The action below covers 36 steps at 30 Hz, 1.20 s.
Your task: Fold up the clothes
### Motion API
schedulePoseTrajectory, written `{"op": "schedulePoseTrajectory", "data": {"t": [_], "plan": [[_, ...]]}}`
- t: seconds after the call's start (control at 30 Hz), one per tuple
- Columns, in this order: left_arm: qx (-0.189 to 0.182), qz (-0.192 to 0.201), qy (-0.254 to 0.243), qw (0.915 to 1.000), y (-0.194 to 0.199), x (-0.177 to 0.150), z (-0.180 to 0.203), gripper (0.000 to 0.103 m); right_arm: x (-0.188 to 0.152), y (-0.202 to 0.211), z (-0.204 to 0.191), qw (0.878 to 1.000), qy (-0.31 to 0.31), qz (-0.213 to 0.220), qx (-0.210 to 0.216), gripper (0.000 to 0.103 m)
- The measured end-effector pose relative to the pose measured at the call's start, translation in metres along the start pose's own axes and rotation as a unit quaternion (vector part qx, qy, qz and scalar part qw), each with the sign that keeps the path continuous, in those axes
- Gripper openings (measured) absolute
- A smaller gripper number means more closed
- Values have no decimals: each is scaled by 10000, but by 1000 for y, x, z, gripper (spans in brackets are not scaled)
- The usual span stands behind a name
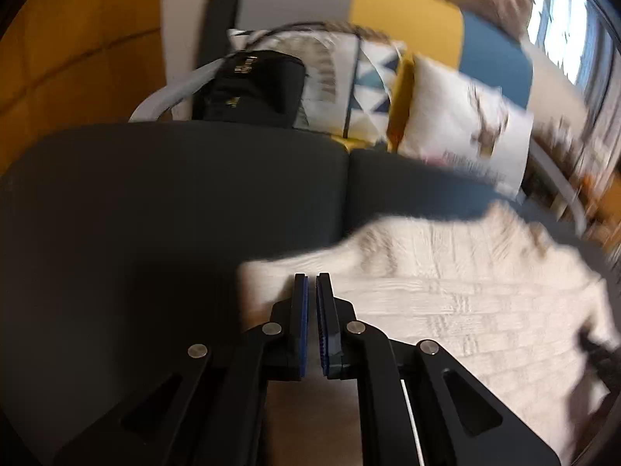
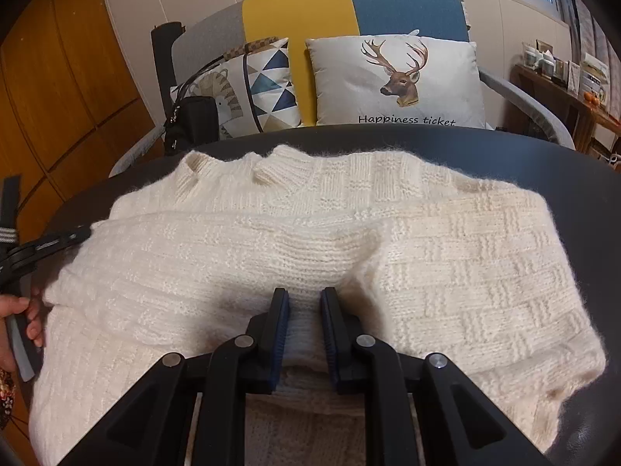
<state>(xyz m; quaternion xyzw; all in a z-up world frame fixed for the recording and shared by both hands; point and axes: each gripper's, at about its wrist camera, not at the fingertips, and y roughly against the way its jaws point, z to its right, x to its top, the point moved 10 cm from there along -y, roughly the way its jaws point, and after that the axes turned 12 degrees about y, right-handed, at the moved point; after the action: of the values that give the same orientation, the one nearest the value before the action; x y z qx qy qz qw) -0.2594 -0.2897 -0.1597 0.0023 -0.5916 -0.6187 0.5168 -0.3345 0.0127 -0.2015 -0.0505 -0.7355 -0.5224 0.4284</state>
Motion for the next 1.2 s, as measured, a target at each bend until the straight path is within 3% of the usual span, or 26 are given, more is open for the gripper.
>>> {"op": "schedulePoseTrajectory", "data": {"t": [0.07,0.13,0.2,0.27,0.33,0.4,0.57,0.63,0.73,0.83,0.97,1.03,1.1,1.13,1.2], "plan": [[-311,147,510,9981,24,1,-6,7,0,0,0,10000,-22,14,32,16],[-725,232,579,9954,41,-6,12,7,0,0,0,10000,-17,19,37,16],[-1113,105,336,9932,48,-22,42,7,0,1,0,10000,-9,24,44,16],[-1233,-148,-197,9921,49,-47,67,7,0,1,0,10000,-31,30,66,16],[-989,-363,-569,9928,40,-71,70,7,0,1,1,9999,-57,36,99,16],[-807,-484,-555,9940,31,-82,52,7,0,1,1,9999,-57,46,125,16],[-549,-340,225,9977,35,-68,-16,3,0,1,0,9999,-29,50,109,16],[-691,-328,280,9967,40,-66,-28,3,0,1,1,9999,-26,62,130,16],[-460,-188,81,9987,49,-64,-24,3,0,1,1,9999,-19,76,154,16],[-737,106,436,9963,64,-58,-8,4,0,1,2,9998,-37,91,192,16],[-1151,223,232,9928,65,-52,48,7,0,1,2,9996,-66,115,245,16],[-1097,103,-278,9935,50,-59,80,7,0,1,3,9995,-77,130,272,16],[-772,-136,-695,9945,23,-73,93,7,0,2,1,9991,-29,112,405,16],[-592,-297,-786,9947,9,-80,93,7,0,2,1,9990,-41,115,420,16],[-623,-297,-643,9955,3,-79,89,7,0,2,1,9989,-56,105,451,16]]}}
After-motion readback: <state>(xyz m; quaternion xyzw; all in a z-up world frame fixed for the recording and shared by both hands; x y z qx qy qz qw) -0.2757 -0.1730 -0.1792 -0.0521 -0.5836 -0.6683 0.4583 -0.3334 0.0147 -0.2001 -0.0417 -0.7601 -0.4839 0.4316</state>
